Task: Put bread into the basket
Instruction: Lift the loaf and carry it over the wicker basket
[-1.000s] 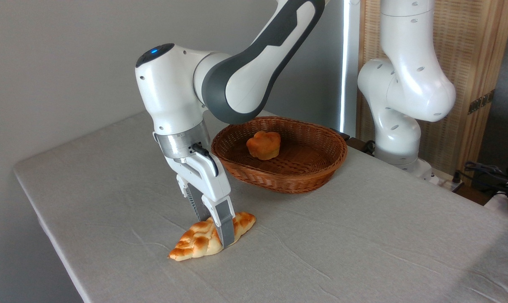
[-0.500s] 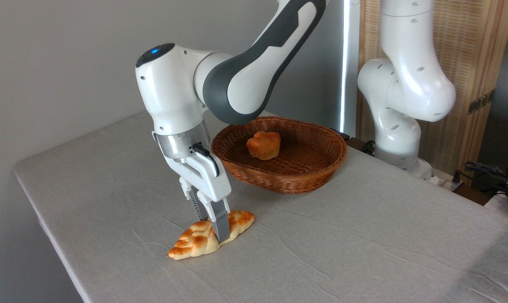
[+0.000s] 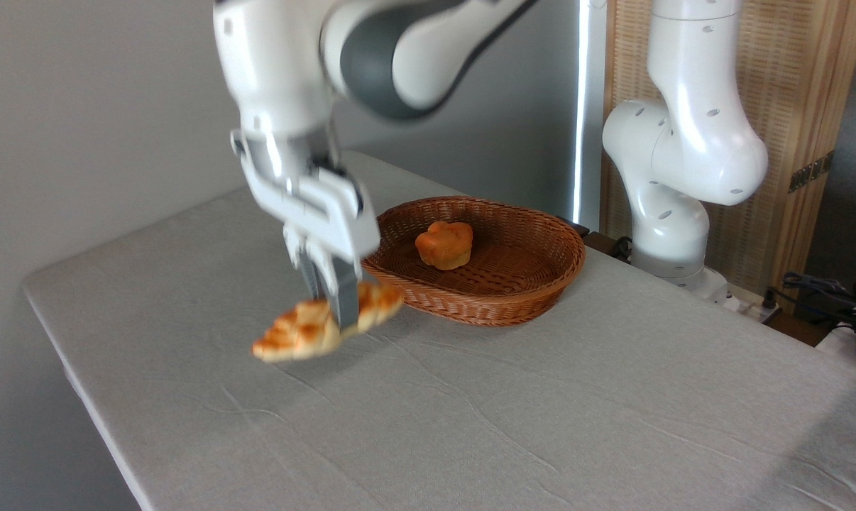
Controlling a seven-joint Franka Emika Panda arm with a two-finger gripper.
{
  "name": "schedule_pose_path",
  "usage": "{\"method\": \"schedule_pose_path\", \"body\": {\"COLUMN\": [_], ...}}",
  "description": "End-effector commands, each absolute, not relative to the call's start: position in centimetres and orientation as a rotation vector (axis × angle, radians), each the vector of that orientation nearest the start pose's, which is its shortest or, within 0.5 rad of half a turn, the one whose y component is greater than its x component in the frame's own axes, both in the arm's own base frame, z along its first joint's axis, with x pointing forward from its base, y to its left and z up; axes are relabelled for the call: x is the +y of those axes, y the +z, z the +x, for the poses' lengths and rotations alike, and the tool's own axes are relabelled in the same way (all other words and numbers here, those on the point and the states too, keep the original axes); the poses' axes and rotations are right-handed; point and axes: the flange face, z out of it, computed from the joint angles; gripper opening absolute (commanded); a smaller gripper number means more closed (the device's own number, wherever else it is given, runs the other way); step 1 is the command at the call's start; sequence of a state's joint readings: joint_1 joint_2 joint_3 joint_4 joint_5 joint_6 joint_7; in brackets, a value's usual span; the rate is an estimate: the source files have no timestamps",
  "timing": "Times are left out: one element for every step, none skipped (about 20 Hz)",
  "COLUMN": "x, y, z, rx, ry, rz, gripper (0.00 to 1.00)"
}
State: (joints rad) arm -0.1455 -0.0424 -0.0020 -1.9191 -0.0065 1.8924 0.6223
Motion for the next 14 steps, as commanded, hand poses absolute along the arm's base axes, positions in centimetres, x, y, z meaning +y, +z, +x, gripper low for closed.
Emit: {"method": "schedule_pose_path", "body": {"x": [-9.3,-10.2,-10.7,-11.8,-12.7,-13.2,-14.8,-15.9,-16.2,-16.3,-16.0,-15.9,-15.6,-15.3], "y": [57.2,57.8,58.1,57.6,56.6,55.9,54.0,52.6,52.1,51.2,50.7,50.4,50.0,49.8], "z": [48.1,46.2,45.3,43.2,41.6,41.0,39.9,39.1,38.9,38.6,38.5,38.4,38.3,38.3], "rx": [1.290,1.371,1.405,1.465,1.509,1.530,1.589,1.630,1.640,1.646,1.648,1.646,1.634,1.618], "ry": [0.049,0.140,0.179,0.267,0.329,0.359,0.432,0.484,0.502,0.534,0.552,0.565,0.587,0.607], "rz": [-2.909,-2.884,-2.872,-2.847,-2.824,-2.811,-2.768,-2.725,-2.712,-2.698,-2.678,-2.668,-2.652,-2.634], "gripper": [0.08,0.09,0.11,0.12,0.13,0.21,0.36,0.37,0.38,0.47,0.50,0.55,0.74,0.86]}}
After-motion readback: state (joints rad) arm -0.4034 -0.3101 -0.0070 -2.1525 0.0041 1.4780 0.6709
